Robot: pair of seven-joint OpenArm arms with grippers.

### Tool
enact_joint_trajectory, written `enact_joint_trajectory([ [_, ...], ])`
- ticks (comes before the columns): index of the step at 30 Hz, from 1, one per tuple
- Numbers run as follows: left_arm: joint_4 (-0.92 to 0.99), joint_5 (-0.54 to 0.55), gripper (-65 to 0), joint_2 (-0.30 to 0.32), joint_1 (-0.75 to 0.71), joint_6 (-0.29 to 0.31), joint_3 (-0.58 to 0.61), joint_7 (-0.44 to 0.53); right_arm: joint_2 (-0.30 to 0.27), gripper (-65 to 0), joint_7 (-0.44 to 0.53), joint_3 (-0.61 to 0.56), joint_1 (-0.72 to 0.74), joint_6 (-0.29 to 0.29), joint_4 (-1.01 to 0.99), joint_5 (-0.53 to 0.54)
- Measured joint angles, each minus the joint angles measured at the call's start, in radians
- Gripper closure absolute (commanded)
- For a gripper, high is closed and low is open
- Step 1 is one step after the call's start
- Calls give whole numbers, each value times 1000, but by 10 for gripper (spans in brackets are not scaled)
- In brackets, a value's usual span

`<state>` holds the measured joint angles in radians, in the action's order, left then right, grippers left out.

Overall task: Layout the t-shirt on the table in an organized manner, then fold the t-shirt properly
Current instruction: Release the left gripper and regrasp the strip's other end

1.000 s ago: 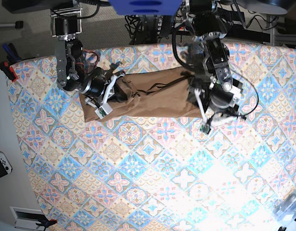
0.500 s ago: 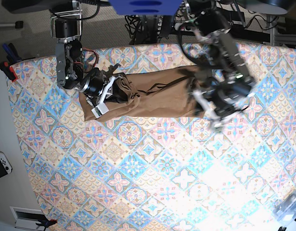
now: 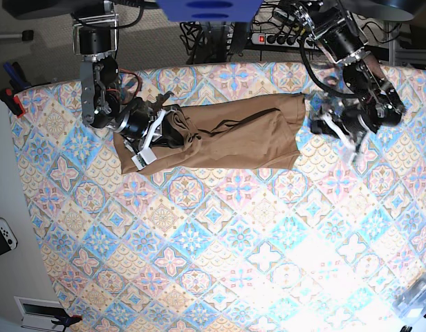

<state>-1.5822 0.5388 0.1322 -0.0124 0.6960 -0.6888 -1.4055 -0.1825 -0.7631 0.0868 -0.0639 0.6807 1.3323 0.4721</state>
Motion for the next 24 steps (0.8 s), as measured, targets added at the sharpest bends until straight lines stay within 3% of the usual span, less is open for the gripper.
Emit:
enact_joint_trajectory([
  [8,0,4,-312,-20,-3,1,107,0,0,0,-58,-2,8,-4,4,18],
  [16,23,-35,-311,-79,8,1,116,14,0,0,-62,-2,8,-4,6,19],
  [21,99,21,-302,-89,23,8,116,29,2,0,-89,-2,5,-10,45,1],
  [24,98,5,-234,-105,21,8,116,40,2,0,-100,-4,0,-11,67,-8],
])
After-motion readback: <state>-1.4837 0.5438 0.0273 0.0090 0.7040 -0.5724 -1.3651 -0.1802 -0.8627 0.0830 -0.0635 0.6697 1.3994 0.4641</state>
